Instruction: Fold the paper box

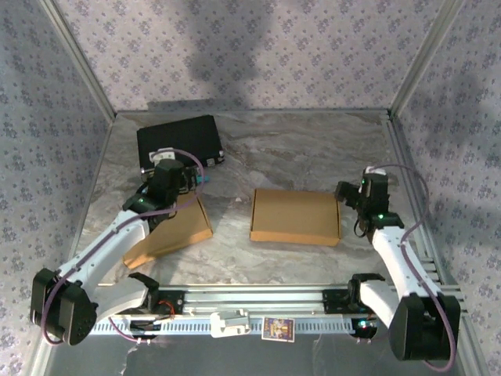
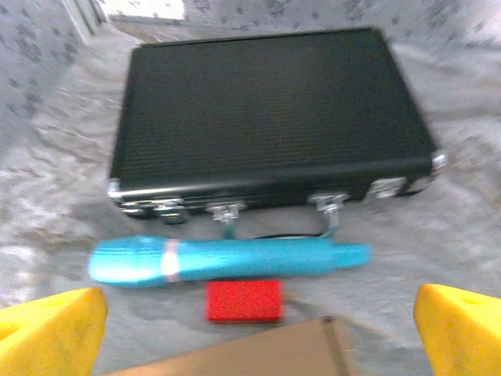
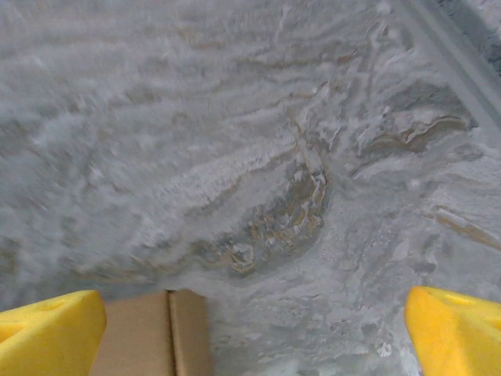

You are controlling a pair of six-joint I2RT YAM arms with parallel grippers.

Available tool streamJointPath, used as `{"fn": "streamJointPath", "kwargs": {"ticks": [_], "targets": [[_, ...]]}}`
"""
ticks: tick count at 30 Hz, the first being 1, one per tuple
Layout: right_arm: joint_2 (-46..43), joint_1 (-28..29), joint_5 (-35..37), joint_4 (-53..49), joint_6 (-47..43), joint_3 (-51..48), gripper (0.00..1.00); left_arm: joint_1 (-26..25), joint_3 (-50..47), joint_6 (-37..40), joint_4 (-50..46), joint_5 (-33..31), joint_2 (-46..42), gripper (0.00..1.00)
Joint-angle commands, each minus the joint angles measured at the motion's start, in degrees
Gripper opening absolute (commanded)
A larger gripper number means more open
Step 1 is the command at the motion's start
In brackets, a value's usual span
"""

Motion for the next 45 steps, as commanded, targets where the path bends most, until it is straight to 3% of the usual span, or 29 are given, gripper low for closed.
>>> {"fn": "streamJointPath", "kwargs": {"ticks": [1, 6, 10, 17, 20, 24, 26, 31, 45], "targets": [[3.0, 0.3, 0.8, 20.1, -7.3, -4.1, 0.99, 4.4, -4.4, 12.9, 6.4, -2.2, -1.2, 1.00], [13.5, 0.0, -1.9, 33.1, -10.4, -7.4, 0.99, 14.2, -15.0, 15.7, 21.3, 8.0, -2.2, 1.00], [21.1, -0.6, -3.5, 39.1, -11.7, -5.3, 0.99, 20.0, -19.1, 17.2, 32.0, 15.9, 2.3, 1.00], [29.3, -3.4, -7.5, 47.2, -12.8, -4.7, 0.99, 21.6, -22.6, 20.5, 52.9, 23.1, 14.7, 1.00], [30.0, -3.2, -6.7, 51.0, -12.8, -6.5, 0.99, 22.1, -21.7, 21.3, 56.0, 23.3, 18.4, 1.00], [31.0, -1.6, -3.7, 54.4, -13.6, -7.8, 0.99, 25.0, -23.8, 18.8, 67.6, 24.7, 26.2, 1.00], [31.0, -1.6, -3.6, 54.2, -13.6, -7.8, 0.99, 25.2, -22.3, 18.1, 63.4, 23.6, 25.3, 1.00], [30.9, -1.7, -4.1, 53.8, -13.5, -7.6, 0.99, 26.0, -21.8, 15.6, 63.0, 20.0, 25.8, 1.00], [31.0, -1.8, -4.1, 53.5, -13.6, -7.4, 0.99, 26.0, -21.6, 15.6, 62.7, 19.7, 25.8, 1.00]]}}
